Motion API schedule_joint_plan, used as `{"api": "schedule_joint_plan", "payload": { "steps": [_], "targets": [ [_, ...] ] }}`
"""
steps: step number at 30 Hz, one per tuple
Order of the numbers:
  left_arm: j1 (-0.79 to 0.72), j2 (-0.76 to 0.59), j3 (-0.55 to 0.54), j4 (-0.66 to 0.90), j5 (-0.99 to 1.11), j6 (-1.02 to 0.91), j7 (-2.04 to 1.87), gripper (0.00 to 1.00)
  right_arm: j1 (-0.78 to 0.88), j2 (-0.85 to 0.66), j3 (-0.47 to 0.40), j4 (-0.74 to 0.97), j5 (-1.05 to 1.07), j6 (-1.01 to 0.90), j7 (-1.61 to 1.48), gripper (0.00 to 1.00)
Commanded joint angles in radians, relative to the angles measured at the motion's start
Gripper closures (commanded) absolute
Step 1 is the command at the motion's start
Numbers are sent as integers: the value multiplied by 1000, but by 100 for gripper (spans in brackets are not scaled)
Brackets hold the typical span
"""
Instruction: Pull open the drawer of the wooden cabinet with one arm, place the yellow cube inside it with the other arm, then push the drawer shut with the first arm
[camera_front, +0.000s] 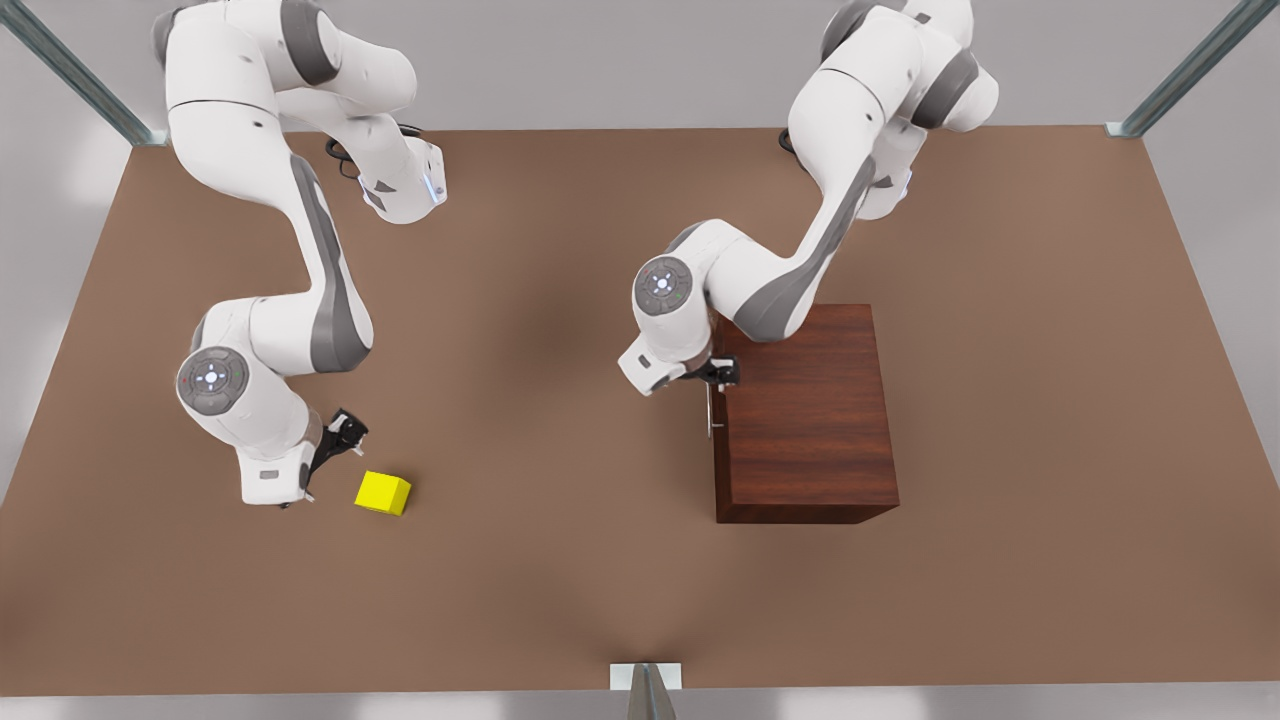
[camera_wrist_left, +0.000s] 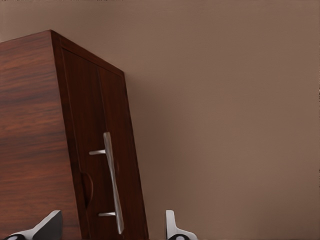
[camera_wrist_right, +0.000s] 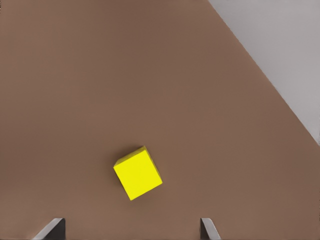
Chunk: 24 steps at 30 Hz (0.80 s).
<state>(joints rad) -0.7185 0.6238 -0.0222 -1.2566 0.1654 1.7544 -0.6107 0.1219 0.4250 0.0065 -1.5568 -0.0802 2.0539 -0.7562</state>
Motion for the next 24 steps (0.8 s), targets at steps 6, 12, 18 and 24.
{"api": "schedule_joint_plan", "payload": {
  "steps": [6, 12, 18, 24],
  "targets": [
    [-45, 63, 2, 8, 181, 34, -316, 0, -2, 92, 0, -20, -3, 95, -821, 0],
    [-45, 106, 1, 11, 229, 33, -294, 0, -10, 136, -6, -19, 14, 66, -809, 0],
    [-45, 134, 1, 10, 256, 42, -299, 0, -10, 179, -10, -16, 16, 54, -724, 0],
    [-55, 157, 1, 13, 256, 62, -342, 0, -8, 222, -10, -3, 27, 60, -687, 0]
  ]
}}
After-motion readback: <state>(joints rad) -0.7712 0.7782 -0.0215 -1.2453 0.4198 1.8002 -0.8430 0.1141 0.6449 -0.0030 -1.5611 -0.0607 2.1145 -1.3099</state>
